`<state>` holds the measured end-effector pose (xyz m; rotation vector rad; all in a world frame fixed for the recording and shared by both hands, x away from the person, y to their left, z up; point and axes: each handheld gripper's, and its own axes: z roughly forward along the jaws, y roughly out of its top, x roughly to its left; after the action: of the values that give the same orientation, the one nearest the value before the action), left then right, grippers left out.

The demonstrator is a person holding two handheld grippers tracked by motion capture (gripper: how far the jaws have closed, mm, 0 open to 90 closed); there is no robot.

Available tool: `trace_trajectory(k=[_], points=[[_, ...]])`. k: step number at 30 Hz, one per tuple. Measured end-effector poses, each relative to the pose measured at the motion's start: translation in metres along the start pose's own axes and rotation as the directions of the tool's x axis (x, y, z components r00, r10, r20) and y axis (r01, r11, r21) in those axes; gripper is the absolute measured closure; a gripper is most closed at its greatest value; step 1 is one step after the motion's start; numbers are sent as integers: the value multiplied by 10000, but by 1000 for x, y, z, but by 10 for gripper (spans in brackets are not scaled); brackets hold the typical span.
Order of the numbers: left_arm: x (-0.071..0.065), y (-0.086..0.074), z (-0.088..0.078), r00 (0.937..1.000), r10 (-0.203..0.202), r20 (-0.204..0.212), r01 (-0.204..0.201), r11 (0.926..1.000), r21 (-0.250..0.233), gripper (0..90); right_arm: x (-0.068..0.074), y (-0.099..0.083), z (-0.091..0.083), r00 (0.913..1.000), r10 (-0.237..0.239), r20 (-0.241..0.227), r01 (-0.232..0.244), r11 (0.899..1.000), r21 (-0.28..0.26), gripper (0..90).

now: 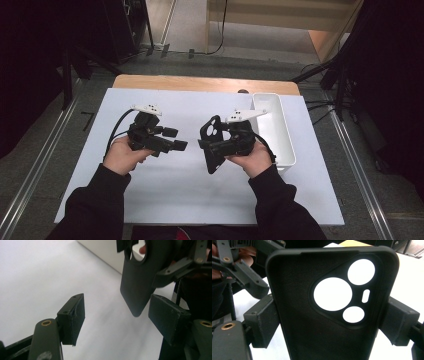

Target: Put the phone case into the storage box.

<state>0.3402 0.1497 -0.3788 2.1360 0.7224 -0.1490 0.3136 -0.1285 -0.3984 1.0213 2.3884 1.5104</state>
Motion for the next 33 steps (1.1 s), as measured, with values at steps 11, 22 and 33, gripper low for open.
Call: trace_trajectory(k=[11, 22, 33], points=[[0, -27, 11, 9997, -12, -238, 8, 9999, -172, 253, -3, 0, -4, 9998, -151, -120, 152, 9998, 128, 117], [1, -51, 12, 9980, -15, -624, -5, 9995, -321, 252, -8, 2, -12, 9994, -331, -118, 332, 9994, 27, 118], [3, -68, 16, 9977, 48, -683, -65, 9997, -246, 251, -11, 4, -17, 9994, -167, -296, 173, 9997, 179, 118]])
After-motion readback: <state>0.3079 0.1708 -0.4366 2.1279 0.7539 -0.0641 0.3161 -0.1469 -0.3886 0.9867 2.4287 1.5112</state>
